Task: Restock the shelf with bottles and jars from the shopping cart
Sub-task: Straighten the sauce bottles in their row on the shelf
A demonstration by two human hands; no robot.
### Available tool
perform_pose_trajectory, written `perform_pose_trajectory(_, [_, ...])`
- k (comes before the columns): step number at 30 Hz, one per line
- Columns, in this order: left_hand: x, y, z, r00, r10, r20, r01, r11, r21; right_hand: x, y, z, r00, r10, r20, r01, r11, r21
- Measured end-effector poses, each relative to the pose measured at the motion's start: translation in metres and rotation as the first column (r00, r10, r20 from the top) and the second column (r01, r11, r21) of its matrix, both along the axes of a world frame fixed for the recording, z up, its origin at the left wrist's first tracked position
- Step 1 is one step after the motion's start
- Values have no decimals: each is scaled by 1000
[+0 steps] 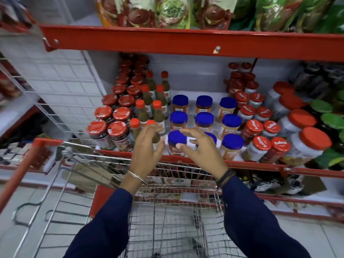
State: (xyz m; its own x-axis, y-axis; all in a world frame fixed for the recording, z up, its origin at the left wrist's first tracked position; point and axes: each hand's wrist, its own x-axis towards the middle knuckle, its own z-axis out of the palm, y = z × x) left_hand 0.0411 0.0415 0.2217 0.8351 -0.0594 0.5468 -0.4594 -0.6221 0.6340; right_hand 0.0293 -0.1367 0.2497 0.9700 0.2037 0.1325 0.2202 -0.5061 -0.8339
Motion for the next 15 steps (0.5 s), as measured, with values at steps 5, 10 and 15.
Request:
perform_pose_trajectory(5, [30, 58, -1, 990, 99, -104, -110, 988, -106, 42, 56, -13, 993, 31, -118, -14, 990, 139])
perform_pose_trajectory(10, [54, 80, -2, 922, -91, -376, 62, 994, -89, 77, 88, -27, 983, 54, -173, -54, 999, 4])
perform_pose_trajectory(15, [59, 88, -4, 891, -144, -430, 121, 989, -81, 85, 93, -36, 987, 39, -154, -41, 999, -9])
